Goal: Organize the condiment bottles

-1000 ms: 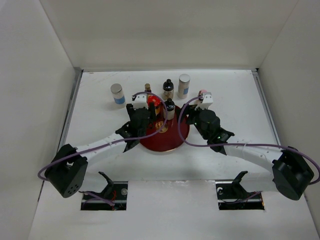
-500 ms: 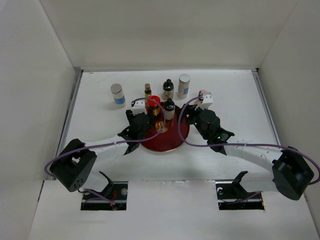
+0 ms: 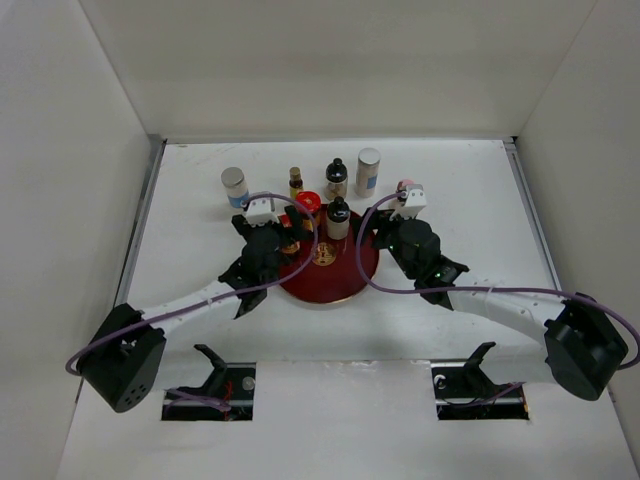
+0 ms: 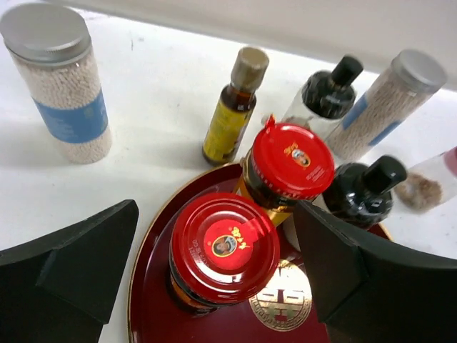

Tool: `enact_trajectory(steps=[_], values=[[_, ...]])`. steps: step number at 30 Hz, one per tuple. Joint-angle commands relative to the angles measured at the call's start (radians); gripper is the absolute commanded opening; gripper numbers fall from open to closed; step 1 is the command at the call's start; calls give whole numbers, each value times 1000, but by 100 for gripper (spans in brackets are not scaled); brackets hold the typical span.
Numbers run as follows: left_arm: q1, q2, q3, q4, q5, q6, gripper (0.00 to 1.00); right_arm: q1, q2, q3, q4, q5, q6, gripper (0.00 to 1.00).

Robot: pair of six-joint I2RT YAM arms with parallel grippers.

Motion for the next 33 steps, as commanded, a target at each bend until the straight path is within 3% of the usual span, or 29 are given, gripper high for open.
enact_trajectory(steps=[1,3,7,9,12,15,19,21,33], values=[[27,-49,32,42,-20,27,91,-5,-30,-10,62,-5,16,89],[73,-40,50,48,-12,15,85,-2,-31,-9,62,-2,16,83],[163,34,132,52,-4,6,51,-2,-72,-26,76,10,27,30],[205,84,170,48,-29,6,45,0,-91,-29,73,15,29,25],[266,164,245,4,-49,9,52,0,-100,-40,78,13,30,34],[311,222,310,-37,-43,11,73,0,-88,-43,81,18,32,52],[357,259,377,-93,-24,21,84,0,-47,-44,93,47,29,68],[372,272,406,-126,-12,14,88,0,-24,-34,87,49,24,72],[441,450,575,-266,92,-3,86,1,-11,-29,96,46,12,80]])
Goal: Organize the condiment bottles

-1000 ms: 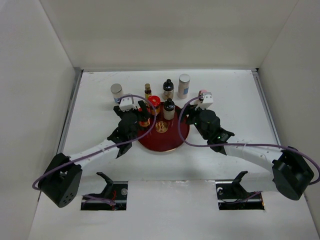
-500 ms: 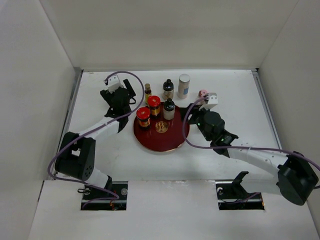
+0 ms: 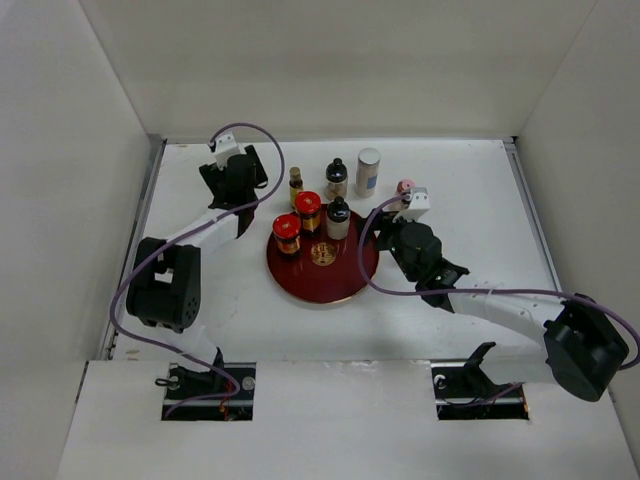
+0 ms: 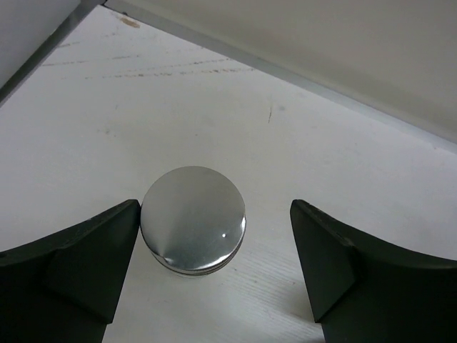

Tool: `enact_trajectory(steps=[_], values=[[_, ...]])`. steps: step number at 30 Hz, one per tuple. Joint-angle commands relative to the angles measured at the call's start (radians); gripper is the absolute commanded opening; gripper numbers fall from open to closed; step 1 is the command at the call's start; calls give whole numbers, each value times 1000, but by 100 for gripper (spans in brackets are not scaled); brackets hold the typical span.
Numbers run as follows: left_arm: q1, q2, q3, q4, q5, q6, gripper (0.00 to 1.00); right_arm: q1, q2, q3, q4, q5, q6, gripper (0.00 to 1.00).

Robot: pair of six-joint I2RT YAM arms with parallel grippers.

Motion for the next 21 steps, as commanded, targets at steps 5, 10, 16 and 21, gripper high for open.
enact_trajectory(steps=[5,10,16,21], values=[[18,53,71,-22,17,-12,78,1,-9,-4,73,14,-7,80],[21,69,86,-20,15,-9,59,1,-3,-1,70,15,-10,80],[7,-68,-38,30,-41,-18,42,1,6,-1,70,15,-6,80],[-28,-266,-187,58,-89,-17,40,3,20,5,71,15,-13,80]])
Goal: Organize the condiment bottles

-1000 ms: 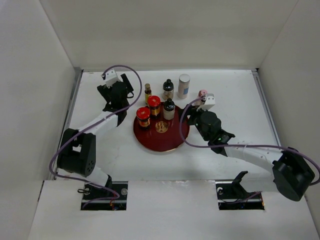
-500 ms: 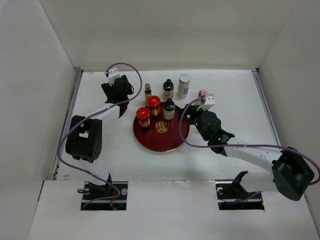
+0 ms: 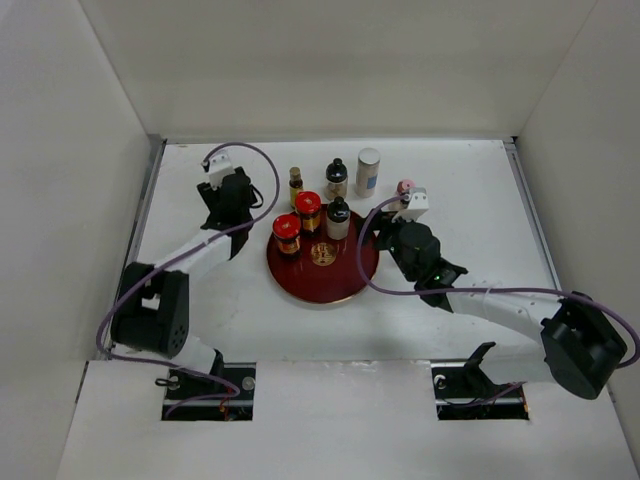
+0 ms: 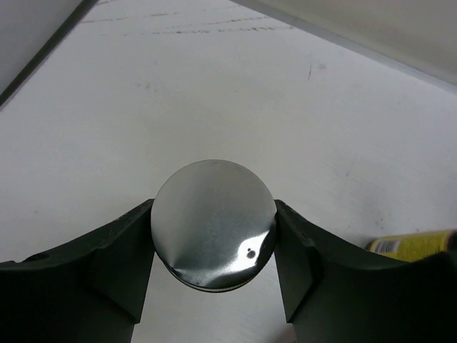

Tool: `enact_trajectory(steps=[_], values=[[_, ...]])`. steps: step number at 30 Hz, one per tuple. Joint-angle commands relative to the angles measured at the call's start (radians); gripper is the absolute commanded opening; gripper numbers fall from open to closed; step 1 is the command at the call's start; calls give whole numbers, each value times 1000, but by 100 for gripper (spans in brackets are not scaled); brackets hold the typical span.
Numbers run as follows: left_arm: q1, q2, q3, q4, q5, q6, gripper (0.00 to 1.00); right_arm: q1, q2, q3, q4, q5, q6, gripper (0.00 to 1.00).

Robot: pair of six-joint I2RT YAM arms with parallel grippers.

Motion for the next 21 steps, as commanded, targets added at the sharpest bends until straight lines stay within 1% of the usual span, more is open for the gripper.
enact_trajectory(steps=[1,4,8,11,13,15,16,18,21], values=[[-40,-199,-70,97,-72,-1,40,3,9,6,53,12,-10,80],[-103,-347,-176,76,-103,4,39,3,-5,-1,58,12,-7,80],[-227,-526,-245,-83,-145,-14,38,3,-14,-6,58,12,-8,80],[-312,-615,-230,-256,-154,-17,38,3,-17,-6,58,12,-4,80],[-350,-651,-201,-390,-158,-14,38,3,-17,-8,58,12,-2,80],[-379,-687,-190,-473,-158,-28,38,3,-26,-9,58,12,-5,80],[-394,-700,-183,-504,-152,-37,38,-2,-29,-12,58,12,-4,79],[-430,-711,-167,-542,-145,-47,38,-9,-31,-15,58,9,-1,72],[-485,-700,-155,-536,-135,-57,38,-12,-37,-15,52,6,1,63]])
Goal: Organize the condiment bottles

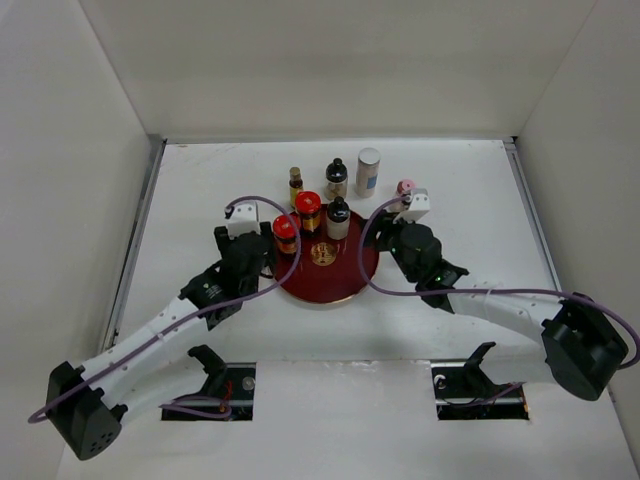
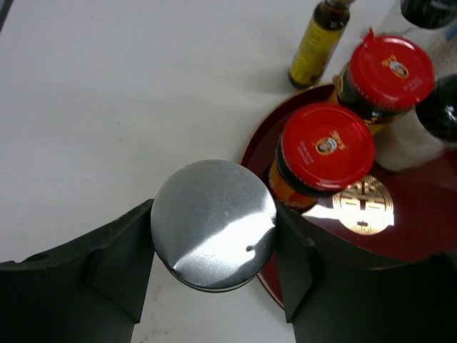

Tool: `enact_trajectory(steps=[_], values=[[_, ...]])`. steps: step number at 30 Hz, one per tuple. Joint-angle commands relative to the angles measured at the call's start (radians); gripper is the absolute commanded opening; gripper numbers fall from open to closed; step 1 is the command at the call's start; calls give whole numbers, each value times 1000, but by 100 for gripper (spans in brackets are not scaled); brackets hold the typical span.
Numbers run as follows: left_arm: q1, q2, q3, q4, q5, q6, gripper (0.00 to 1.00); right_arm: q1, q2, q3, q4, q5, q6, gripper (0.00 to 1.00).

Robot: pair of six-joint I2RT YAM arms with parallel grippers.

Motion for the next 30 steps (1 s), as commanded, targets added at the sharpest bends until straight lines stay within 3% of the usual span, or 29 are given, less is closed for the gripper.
enact_trajectory(steps=[1,12,14,18,20,23,28,30], values=[[-59,-8,87,15,-11,-28,38,-6,-33,-1,51,6,2,62],[-138,87,72,181,90,-33,38,-12,-19,-1,56,12,2,66],[-142,107,55,224,113,-42,38,-12,-14,7,47,11,-5,60],[-144,150,17,291,121,-40,38,-17,-8,19,36,2,-12,37],[-142,171,-2,322,124,-36,38,-23,-5,30,24,-3,-14,35],[-142,196,-29,351,124,-26,39,-34,12,49,11,-14,-14,40],[-141,191,-87,422,116,-20,48,-58,67,98,11,-12,2,67],[-138,179,-112,452,113,-14,52,-69,114,147,7,-14,9,72]])
